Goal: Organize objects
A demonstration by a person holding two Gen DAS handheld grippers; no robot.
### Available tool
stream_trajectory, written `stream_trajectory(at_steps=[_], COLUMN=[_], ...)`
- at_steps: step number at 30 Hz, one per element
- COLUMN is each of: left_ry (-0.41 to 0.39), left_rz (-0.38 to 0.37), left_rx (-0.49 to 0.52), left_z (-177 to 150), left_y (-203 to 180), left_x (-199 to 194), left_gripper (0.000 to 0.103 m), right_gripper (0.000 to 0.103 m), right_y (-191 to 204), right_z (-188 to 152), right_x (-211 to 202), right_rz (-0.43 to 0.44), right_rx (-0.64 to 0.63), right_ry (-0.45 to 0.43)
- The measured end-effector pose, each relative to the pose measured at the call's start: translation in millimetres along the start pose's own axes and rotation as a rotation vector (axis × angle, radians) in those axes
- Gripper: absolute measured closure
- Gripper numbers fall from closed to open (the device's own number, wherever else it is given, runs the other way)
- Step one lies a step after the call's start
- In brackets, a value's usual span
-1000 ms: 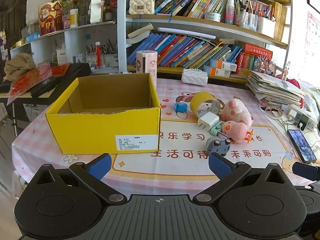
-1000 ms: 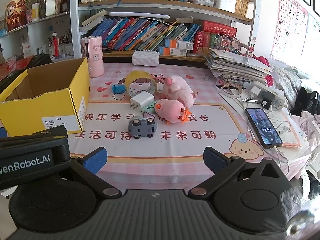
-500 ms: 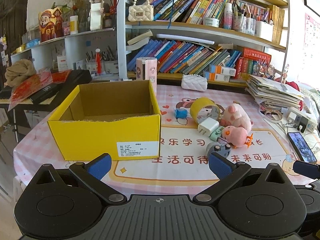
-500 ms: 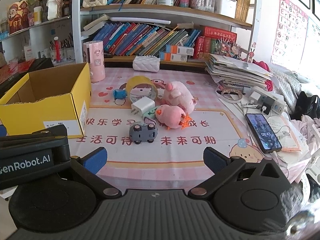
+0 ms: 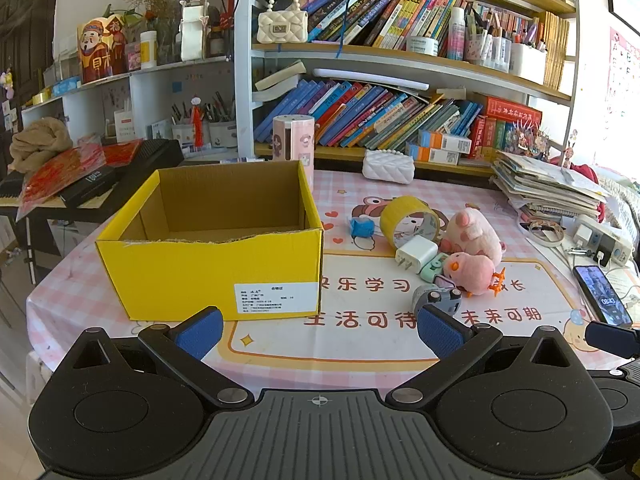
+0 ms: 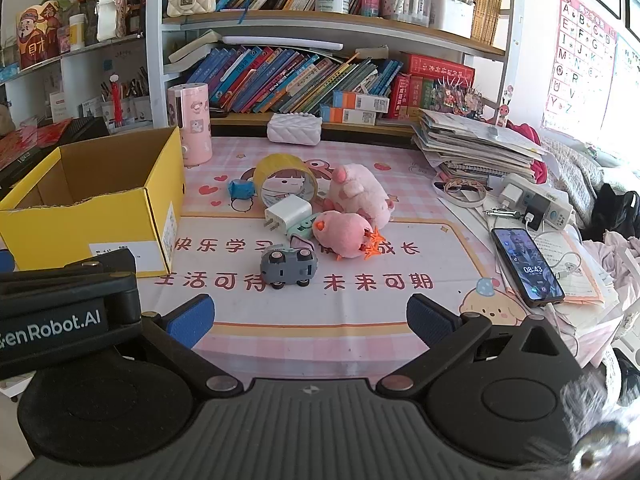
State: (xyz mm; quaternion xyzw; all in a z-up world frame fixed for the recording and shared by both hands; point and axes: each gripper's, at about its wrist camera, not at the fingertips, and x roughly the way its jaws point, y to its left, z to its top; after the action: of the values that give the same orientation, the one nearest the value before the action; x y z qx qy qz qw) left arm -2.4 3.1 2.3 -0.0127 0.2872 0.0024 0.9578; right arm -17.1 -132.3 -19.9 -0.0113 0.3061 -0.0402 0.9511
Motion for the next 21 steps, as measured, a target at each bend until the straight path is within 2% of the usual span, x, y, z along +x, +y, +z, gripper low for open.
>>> stream_trajectory(at_steps=[21], left_ry=[-0.004], left_rz=[-0.005], left_rx=[0.001], left_z=[0.8], left_y=[3.4], left_x=[0.1], left_gripper=[0.0], right_gripper=[0.001], right_y=[6.9], right_z=[2.7], right_x=[1.1], right_rz=[0.005], right_rx=[-0.003], right_ry=[0.002])
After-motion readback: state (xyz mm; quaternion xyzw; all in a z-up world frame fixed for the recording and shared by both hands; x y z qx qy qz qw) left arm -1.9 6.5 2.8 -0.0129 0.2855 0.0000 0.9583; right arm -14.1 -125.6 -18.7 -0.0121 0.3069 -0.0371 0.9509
